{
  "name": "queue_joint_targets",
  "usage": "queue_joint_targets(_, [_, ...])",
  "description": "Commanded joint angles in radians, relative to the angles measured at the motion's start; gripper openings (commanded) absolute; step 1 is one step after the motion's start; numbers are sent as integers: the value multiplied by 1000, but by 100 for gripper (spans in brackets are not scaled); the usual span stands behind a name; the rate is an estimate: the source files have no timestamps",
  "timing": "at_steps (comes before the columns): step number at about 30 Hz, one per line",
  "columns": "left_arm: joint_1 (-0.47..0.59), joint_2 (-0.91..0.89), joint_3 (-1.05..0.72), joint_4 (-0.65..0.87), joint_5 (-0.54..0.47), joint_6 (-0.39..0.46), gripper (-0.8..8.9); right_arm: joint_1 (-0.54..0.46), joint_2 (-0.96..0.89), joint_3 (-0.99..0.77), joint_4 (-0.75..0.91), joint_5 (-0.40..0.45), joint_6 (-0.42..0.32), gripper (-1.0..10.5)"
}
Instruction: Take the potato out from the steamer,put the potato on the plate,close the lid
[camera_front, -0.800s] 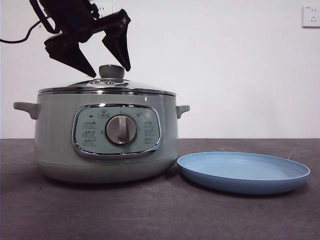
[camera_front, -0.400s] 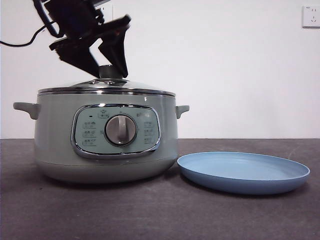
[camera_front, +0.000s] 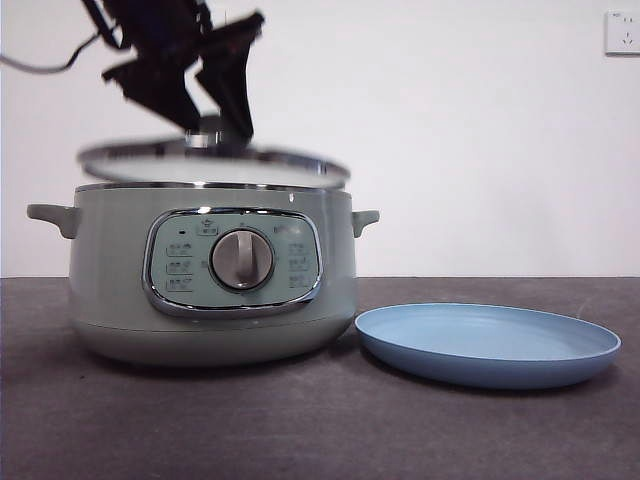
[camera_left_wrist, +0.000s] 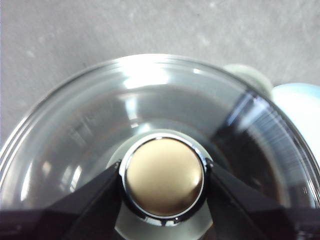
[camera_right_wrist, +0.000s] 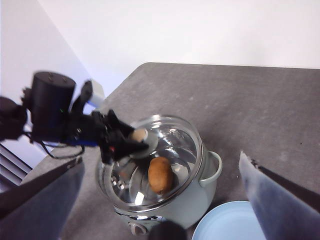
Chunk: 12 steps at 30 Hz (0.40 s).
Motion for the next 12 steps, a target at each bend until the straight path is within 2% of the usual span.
queue_joint_targets(1, [0, -21, 140, -3, 10, 18, -9, 2, 0, 5, 5, 3, -3, 657])
queue_joint_targets(12, [0, -54, 605, -394, 16, 133, -9, 24, 48, 10, 16, -5, -4, 653])
